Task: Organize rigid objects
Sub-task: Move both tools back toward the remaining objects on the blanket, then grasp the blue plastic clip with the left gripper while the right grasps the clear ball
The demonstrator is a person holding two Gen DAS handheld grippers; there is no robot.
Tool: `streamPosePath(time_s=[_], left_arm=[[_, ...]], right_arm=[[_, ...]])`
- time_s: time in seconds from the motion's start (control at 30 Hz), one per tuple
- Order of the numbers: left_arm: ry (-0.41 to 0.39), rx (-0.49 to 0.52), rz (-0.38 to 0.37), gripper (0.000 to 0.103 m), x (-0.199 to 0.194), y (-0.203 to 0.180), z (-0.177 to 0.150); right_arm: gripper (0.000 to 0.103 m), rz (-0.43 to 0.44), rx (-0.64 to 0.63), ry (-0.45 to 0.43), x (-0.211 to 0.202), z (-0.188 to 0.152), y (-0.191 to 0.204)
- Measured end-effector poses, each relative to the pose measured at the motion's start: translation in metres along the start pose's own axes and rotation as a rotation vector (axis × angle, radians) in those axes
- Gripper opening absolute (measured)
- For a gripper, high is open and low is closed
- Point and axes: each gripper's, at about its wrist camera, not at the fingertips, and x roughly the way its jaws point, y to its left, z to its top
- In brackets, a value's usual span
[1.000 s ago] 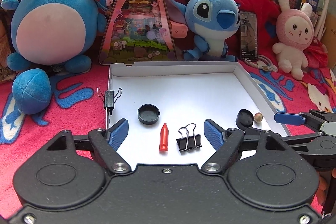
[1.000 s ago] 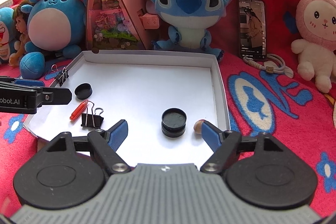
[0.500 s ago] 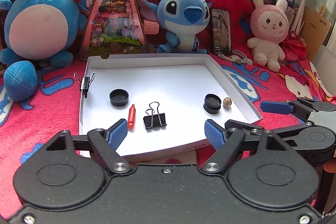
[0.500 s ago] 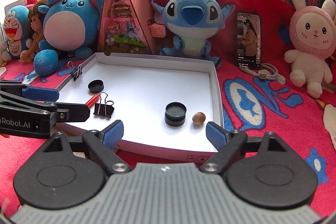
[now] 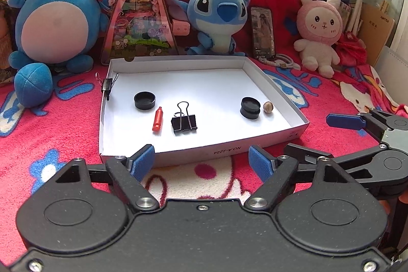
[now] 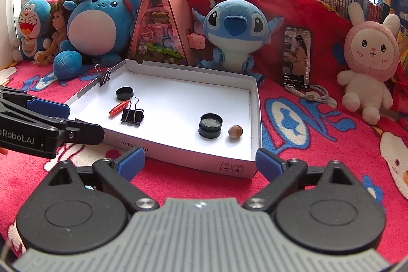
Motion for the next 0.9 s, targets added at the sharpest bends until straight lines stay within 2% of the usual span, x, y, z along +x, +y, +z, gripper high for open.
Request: streamPosePath(time_s=[0.37,0.53,0.57,0.6,0.67,0.77,0.9], left_arm=[[0.029,-0.015,-0.006,0.079,-0.014,0.006,-0.031],[0.056,-0.02,-0.071,0.072,-0.025,0.003,-0.049],[0.058,-0.024,-0.088,0.066,-0.027,0.002,-0.052],[0.06,-0.028,-0.104,0.055,-0.029,0.001,-0.054],[0.068,-0.03,-0.128,0.043,-0.032,-0.001,-0.056],[0.065,-0.016,-0.149,0.036,-0.033,-0.007,-0.056],[0.066,0.007,-0.147,0.034,-0.028,-0.015,-0.056]], right_arm=[[0.1,0.005,-0.004,0.016,-0.006,-0.026,0.003],[0.1,0.031,-0.013,0.008,-0.017,-0.039,0.005],[0.1,0.038,-0.022,0.002,-0.02,-0.041,0.006],[0.1,0.044,-0.034,-0.006,-0.023,-0.044,0.008],[0.1,0.05,-0.058,-0.033,-0.028,-0.05,0.011],[0.098,0.064,-0.079,-0.062,-0.032,-0.058,0.017],[0.091,0.105,-0.076,-0.064,-0.033,-0.065,0.022]])
